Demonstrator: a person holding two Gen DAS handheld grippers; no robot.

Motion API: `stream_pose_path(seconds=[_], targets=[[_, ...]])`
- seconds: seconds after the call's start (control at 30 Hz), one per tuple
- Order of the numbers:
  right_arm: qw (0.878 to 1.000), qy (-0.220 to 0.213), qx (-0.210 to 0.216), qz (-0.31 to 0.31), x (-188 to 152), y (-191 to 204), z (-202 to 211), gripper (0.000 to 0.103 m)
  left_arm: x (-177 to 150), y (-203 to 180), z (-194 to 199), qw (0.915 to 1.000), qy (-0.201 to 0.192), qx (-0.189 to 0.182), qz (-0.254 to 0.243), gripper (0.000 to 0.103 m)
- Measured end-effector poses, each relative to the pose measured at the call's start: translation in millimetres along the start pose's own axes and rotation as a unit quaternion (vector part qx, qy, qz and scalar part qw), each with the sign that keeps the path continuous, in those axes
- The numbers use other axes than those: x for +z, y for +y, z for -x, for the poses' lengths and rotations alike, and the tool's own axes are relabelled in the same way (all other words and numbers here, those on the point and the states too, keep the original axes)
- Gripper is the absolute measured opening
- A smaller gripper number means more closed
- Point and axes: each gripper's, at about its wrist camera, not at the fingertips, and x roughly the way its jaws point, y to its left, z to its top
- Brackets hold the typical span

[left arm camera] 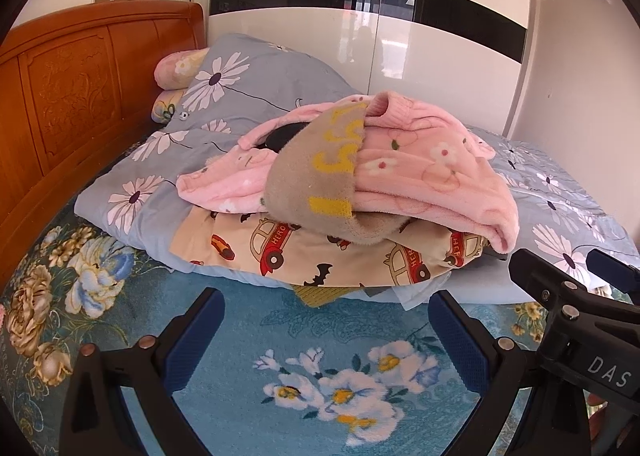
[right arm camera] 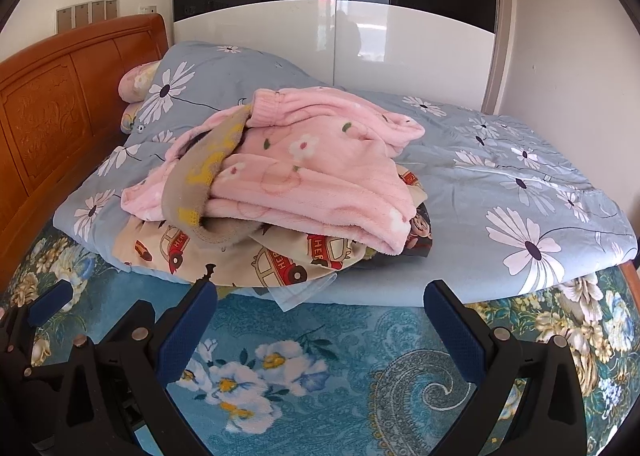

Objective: Fold clothes

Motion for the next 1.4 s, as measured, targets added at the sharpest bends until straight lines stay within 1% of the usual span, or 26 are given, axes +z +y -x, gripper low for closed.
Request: stream_pose_path(seconds=[0.13, 0.27, 0.47, 0.63, 0.77, 0.87, 1.13, 1.4], targets=[[1.000, -0.011, 0.008, 0.001, 0, 3, 4, 0.103, 0, 3, 7, 0.9998, -0.021, -0.005, 0.006, 0.103], [1.000, -0.021, 0.016, 0.002, 0, 6, 7, 0.103, 0, 6, 5, 0.9995, -0.018, -0.012, 0.023, 0.103], [0.999, -0.019, 0.026, 0.000, 3, 3, 8, 0.103, 1, 0, 9, 0.9994, -0.031, -0.004, 0.014, 0.103], [0.999, -0.018, 0.034, 0.000, 4, -1, 11, 0.103, 3, -5, 11, 0.9995, -0.026, -0.008, 0.013, 0.103], [0.999, -0.026, 0.042, 0.010, 4, -3, 15, 0.103, 3, -6, 14, 0.9997, -0.020, -0.015, 0.008, 0.103], [0.998, -0.032, 0.052, 0.019, 3, -4, 18, 0.103, 3, -8, 15, 0.9998, -0.018, -0.006, -0.004, 0.103], [0.998, -0.019, 0.052, 0.021, 3, -7, 19, 0.103, 2, -11, 16, 0.9999, -0.014, -0.001, 0.000, 0.103], [0.998, -0.006, 0.050, 0.022, 0, -7, 15, 0.103, -7, -9, 13, 0.9998, -0.010, -0.015, 0.012, 0.103]])
